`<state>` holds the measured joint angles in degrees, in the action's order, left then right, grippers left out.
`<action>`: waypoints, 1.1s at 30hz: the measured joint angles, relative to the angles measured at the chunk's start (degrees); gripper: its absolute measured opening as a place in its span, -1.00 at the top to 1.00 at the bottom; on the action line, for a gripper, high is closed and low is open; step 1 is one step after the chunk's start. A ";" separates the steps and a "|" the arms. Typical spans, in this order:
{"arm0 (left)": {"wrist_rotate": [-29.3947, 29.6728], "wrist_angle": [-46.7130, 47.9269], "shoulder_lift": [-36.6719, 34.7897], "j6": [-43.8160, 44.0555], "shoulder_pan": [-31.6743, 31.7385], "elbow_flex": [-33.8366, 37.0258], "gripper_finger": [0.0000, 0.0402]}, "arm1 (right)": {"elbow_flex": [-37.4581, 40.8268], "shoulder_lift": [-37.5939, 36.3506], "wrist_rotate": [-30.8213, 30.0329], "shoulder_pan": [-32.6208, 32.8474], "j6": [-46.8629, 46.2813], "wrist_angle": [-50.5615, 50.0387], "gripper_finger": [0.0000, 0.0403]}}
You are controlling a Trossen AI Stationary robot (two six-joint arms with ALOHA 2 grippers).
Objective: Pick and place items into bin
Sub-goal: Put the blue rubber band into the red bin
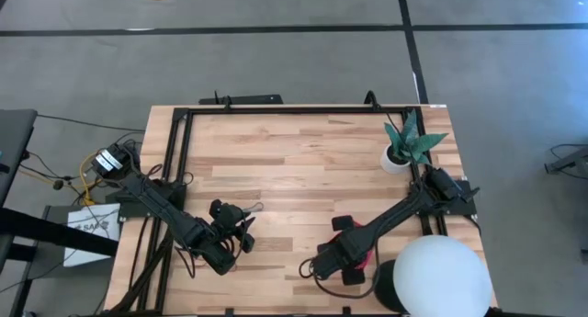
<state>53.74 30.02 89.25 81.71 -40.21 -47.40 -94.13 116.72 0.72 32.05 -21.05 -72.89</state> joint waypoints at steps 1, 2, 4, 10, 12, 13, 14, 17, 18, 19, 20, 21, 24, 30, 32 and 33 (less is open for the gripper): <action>0.00 0.00 0.00 0.00 0.00 0.00 0.55 | 0.00 0.00 -0.93 0.00 0.41 0.16 0.58; 0.00 0.00 0.00 0.00 0.00 0.00 0.55 | 0.00 0.01 -2.31 0.00 0.54 0.25 0.58; 0.00 0.00 0.00 0.00 0.00 0.00 0.55 | 0.00 0.01 -6.02 0.00 0.55 -0.37 0.57; -0.02 -0.07 0.00 0.63 0.00 0.00 0.55 | 0.00 -2.74 -15.76 -1.16 6.01 -1.84 0.57; -1.27 -0.54 0.00 0.70 0.13 0.00 0.55 | 0.00 -5.03 -16.99 -2.30 7.89 -0.98 0.57; -2.69 -0.63 0.00 0.66 0.42 0.00 0.55 | 0.00 -6.38 -17.35 -3.07 9.43 -0.05 0.57; -4.19 -0.59 0.00 0.64 0.75 0.00 0.55 | 0.00 -7.83 -17.39 -3.75 11.32 0.98 0.57; -8.19 1.16 0.00 0.43 1.98 0.00 0.55 | 0.00 -12.52 -17.29 -6.16 18.72 6.70 0.57; -9.25 2.44 0.00 0.06 2.47 0.00 0.55 | 0.16 -14.22 -17.04 -6.99 21.23 9.67 0.57; -10.28 3.80 0.00 -0.22 2.94 0.00 0.55 | 1.01 -16.26 -15.92 -8.05 23.75 13.26 0.57; -11.39 5.11 0.00 -0.44 3.52 0.00 0.55 | 2.21 -18.19 -13.86 -9.25 26.34 17.13 0.57; -12.95 6.50 0.00 -0.49 4.10 0.00 0.55 | 3.72 -20.06 -11.11 -10.54 28.43 21.50 0.57; -18.31 9.99 0.00 -2.71 5.89 0.00 0.55 | 9.94 -25.46 -1.46 -14.83 30.32 31.44 0.57; -17.39 10.40 0.00 -13.86 7.03 0.00 0.55 | 26.16 -32.26 1.98 -21.03 25.29 49.29 0.57; -17.00 10.26 0.00 -14.74 7.65 0.11 0.55 | 31.49 -32.87 1.93 -22.21 22.71 54.26 0.57; -17.07 9.47 -0.01 -15.24 8.06 0.61 0.55 | 34.08 -32.97 1.91 -22.58 21.53 59.03 0.57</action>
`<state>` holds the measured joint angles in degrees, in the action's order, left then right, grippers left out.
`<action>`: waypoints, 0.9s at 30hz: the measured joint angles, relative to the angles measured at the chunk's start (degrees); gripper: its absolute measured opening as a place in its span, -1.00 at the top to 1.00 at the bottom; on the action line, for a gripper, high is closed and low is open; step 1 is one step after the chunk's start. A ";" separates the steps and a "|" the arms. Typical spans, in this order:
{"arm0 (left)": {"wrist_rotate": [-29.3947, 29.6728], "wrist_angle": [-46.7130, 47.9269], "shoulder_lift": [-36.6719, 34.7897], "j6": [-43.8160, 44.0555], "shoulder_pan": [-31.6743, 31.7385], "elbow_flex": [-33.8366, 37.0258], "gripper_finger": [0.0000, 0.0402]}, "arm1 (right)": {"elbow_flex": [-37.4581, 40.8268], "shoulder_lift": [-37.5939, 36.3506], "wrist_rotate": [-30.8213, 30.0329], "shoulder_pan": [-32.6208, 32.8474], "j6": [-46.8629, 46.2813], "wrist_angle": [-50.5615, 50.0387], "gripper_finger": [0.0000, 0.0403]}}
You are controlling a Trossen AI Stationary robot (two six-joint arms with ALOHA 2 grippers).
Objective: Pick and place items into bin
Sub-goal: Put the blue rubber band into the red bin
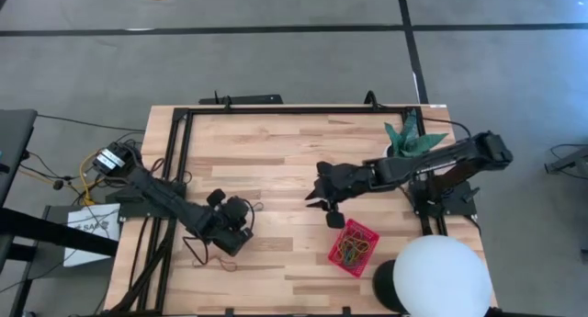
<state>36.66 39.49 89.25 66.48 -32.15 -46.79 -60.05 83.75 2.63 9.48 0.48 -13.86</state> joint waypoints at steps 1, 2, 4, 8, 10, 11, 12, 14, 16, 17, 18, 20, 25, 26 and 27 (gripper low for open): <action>-0.39 -0.97 -0.02 -0.56 0.47 0.70 0.55 | 2.22 -0.08 -0.15 -0.25 -0.48 4.62 0.57; -1.00 -2.38 -0.02 -1.08 0.83 1.75 0.55 | 4.13 -0.09 -0.18 -0.26 -0.47 8.99 0.57; -2.62 -7.07 -0.02 -2.12 1.91 4.57 0.55 | 6.99 -0.09 -0.50 -0.15 -0.16 17.17 0.57; -3.75 -15.24 0.01 -2.45 3.28 10.62 0.55 | 9.51 -0.09 -4.20 -0.11 -0.07 26.31 0.57; -3.20 -18.09 -0.10 -1.00 3.50 12.85 0.55 | 10.44 -0.09 -7.18 -0.18 -0.07 28.02 0.57; -3.02 -19.33 -0.23 -0.21 3.53 13.74 0.55 | 10.82 -0.09 -8.23 -0.20 -0.07 28.48 0.57; -3.06 -20.36 -0.32 -0.01 3.53 14.40 0.55 | 11.15 -0.09 -9.01 -0.20 -0.07 28.65 0.57; -3.18 -21.90 -0.34 -0.02 3.53 15.44 0.55 | 11.82 -0.09 -9.03 -0.16 -0.98 28.73 0.57; -3.01 -22.81 -0.32 0.00 3.26 16.08 0.55 | 12.23 -0.09 -8.96 -0.13 -3.20 27.66 0.57; -2.92 -22.89 -0.31 0.00 3.16 16.20 0.55 | 12.23 -0.09 -8.94 -0.12 -4.31 26.66 0.57; -2.93 -22.93 -0.30 0.00 3.16 16.26 0.55 | 12.23 -0.09 -8.94 -0.13 -5.32 25.57 0.57; -2.96 -23.36 -0.30 0.00 3.16 16.62 0.56 | 12.23 -0.07 -8.94 -0.13 -7.47 23.57 0.57; -4.34 -24.81 -0.30 -0.60 3.22 16.81 0.80 | 12.23 -0.07 -8.76 -0.13 -11.18 22.43 0.57; -4.67 -25.50 -0.30 -0.63 3.24 16.85 0.88 | 12.23 -0.07 -8.74 -0.13 -11.18 22.41 0.57; -4.83 -26.36 -0.29 -0.61 3.21 16.88 0.94 | 12.23 -0.07 -8.74 -0.13 -11.19 22.41 0.57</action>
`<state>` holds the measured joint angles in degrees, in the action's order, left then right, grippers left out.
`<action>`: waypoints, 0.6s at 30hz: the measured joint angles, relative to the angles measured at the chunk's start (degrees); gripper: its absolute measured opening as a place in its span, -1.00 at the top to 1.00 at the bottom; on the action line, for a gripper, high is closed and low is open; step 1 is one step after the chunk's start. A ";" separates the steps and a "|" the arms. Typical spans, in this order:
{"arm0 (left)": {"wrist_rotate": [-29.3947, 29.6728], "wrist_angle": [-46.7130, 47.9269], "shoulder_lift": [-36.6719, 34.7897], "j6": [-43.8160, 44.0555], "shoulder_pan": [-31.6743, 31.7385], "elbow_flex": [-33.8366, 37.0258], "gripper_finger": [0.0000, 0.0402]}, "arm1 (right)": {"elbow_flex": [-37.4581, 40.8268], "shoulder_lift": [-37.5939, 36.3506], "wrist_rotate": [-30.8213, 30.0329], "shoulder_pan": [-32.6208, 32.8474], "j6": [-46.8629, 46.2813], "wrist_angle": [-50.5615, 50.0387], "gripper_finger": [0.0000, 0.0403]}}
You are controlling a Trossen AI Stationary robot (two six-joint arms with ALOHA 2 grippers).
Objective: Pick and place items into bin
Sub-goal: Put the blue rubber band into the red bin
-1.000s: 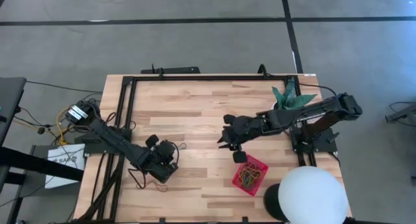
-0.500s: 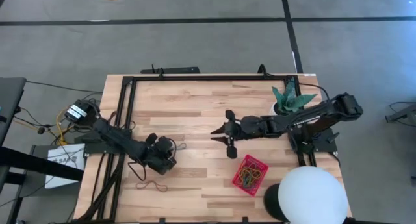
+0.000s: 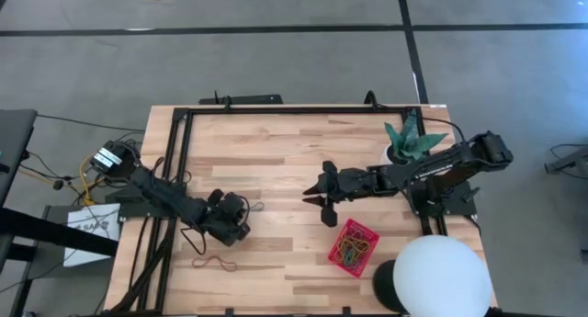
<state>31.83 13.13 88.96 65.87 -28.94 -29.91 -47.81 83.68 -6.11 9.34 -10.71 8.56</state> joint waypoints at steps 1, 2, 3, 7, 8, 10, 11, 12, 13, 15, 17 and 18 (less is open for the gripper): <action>0.09 -1.24 0.01 -0.01 -0.11 0.05 0.96 | 0.00 0.00 0.00 0.00 -0.31 0.00 0.57; 0.59 -2.61 0.06 -0.35 -0.29 0.21 0.97 | 0.02 0.00 0.02 0.00 -0.99 0.02 0.57; 1.19 -3.74 0.23 -1.02 -0.55 0.14 0.97 | 0.00 0.00 0.02 0.00 -1.50 0.02 0.57; 0.25 -6.78 0.75 -3.25 -1.11 -2.47 1.00 | 0.00 0.00 0.02 0.00 -2.41 0.02 0.57; -0.50 -7.89 0.73 -4.10 -1.24 -3.74 1.00 | 0.00 0.00 0.04 0.00 -3.15 0.03 0.57; -0.01 -9.12 0.60 -7.28 -1.42 -6.39 1.00 | 0.00 0.00 0.70 0.00 -4.55 0.04 0.57; 1.09 -9.52 0.63 -9.54 -1.57 -7.76 1.00 | 0.00 -0.16 1.57 0.02 -4.74 0.01 0.57; 2.55 -10.26 0.64 -12.12 -1.89 -9.40 1.00 | 0.02 -0.46 2.73 0.07 -4.76 -0.04 0.57; 4.20 -11.21 0.64 -14.64 -2.31 -11.46 1.00 | 0.02 -0.91 3.89 0.15 -4.78 0.29 0.57; 8.36 -12.61 0.56 -19.92 -3.61 -15.97 1.00 | 0.02 -1.61 6.61 0.39 -4.78 1.42 0.57; 11.18 -12.33 1.00 -24.19 -4.59 -20.42 1.00 | 0.02 -2.17 8.82 0.88 -4.79 1.82 0.57; 11.45 -12.77 1.91 -26.04 -4.66 -22.74 1.00 | 0.02 -2.49 9.55 1.23 -4.66 2.20 0.57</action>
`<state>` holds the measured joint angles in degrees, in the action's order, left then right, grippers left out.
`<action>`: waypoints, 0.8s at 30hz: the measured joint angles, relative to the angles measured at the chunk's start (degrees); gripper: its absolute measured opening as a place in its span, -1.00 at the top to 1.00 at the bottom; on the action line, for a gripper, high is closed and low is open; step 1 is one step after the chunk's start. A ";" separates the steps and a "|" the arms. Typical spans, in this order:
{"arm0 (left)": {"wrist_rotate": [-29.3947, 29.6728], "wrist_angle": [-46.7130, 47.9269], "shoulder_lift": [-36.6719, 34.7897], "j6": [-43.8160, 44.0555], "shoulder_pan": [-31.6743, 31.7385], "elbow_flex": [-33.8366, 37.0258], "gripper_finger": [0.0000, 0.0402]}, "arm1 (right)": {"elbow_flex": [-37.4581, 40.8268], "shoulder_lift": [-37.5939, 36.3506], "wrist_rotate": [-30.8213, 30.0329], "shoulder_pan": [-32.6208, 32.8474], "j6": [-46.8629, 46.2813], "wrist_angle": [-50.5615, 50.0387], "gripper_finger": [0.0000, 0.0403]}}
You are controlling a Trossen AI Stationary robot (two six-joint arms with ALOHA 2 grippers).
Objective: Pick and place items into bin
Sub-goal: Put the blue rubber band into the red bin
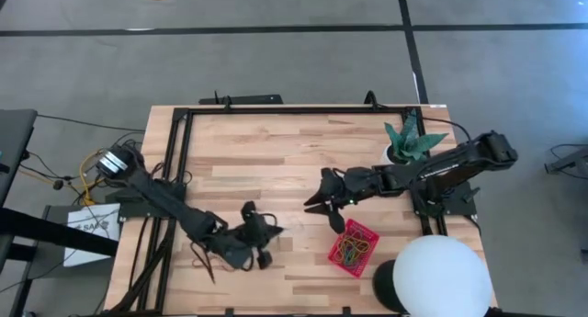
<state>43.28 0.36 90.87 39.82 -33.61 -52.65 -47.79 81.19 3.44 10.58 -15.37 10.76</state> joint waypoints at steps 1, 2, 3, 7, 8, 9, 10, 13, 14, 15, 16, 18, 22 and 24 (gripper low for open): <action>-0.11 -0.35 1.03 -2.04 0.03 -2.21 1.00 | 0.00 -0.36 0.60 0.39 0.34 0.32 0.57; -0.79 -0.37 2.23 -3.86 0.11 -4.51 1.00 | 0.00 -0.68 1.03 0.77 0.77 0.88 0.57; -1.76 -0.63 3.93 -5.50 0.15 -7.04 1.00 | -0.03 -0.90 1.19 1.21 1.26 1.23 0.57; -3.51 0.32 13.51 -10.64 0.51 -16.56 1.00 | -0.02 -1.52 1.19 2.51 1.75 1.34 0.57; -4.19 0.30 16.25 -11.71 0.83 -19.12 1.00 | -0.02 -1.63 1.18 2.64 1.94 1.27 0.57; -4.42 0.03 18.69 -12.61 1.07 -21.52 1.00 | -0.02 -1.73 1.16 2.74 2.34 1.21 0.57; -4.25 0.20 20.94 -13.23 1.40 -23.81 1.00 | -0.02 -1.77 1.16 2.80 3.10 1.53 0.57; -5.60 0.17 27.63 -13.62 2.94 -31.28 1.00 | -0.02 -1.73 1.16 2.06 5.00 2.27 0.57; -6.62 0.36 29.47 -14.16 3.46 -33.50 1.00 | -0.07 -1.66 1.16 1.68 4.89 3.16 0.57; -7.97 0.33 31.46 -15.33 4.05 -36.04 1.00 | -0.25 -1.54 1.14 1.32 3.96 4.58 0.57; -9.31 0.22 33.13 -16.73 4.57 -38.35 1.00 | -0.38 -1.49 1.10 0.97 2.62 6.30 0.57; -11.81 0.29 35.95 -19.70 5.73 -42.61 1.00 | -0.78 -1.51 1.03 0.33 0.44 9.11 0.57; -17.36 0.05 39.56 -22.25 8.29 -49.03 1.00 | -1.31 -1.51 1.03 0.10 0.48 9.00 0.57; -17.58 0.03 40.63 -22.30 9.48 -50.68 1.00 | -1.32 -1.51 1.03 0.13 0.61 8.78 0.57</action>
<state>25.71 0.40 131.49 17.52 -24.12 -103.33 -49.11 79.68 4.47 10.71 -14.76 19.54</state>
